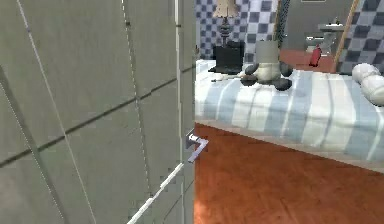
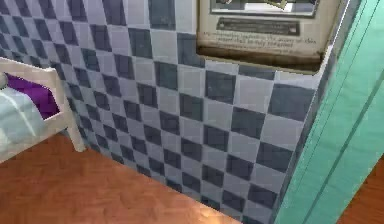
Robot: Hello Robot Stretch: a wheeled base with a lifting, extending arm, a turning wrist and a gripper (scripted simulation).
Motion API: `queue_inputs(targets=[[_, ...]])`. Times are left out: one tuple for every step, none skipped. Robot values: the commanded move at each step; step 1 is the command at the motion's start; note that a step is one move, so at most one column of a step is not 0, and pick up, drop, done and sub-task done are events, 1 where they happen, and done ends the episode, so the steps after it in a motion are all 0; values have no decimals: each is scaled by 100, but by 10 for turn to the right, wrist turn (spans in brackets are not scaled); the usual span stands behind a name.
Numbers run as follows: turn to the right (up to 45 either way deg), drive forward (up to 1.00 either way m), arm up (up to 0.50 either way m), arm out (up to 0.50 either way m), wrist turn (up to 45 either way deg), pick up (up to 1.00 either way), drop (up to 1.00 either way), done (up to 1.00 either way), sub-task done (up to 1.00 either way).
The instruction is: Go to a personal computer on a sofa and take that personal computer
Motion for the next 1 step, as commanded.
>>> queue_inputs(targets=[[270, 0, 0, 0, 0, 0, 0, 0, 0]])
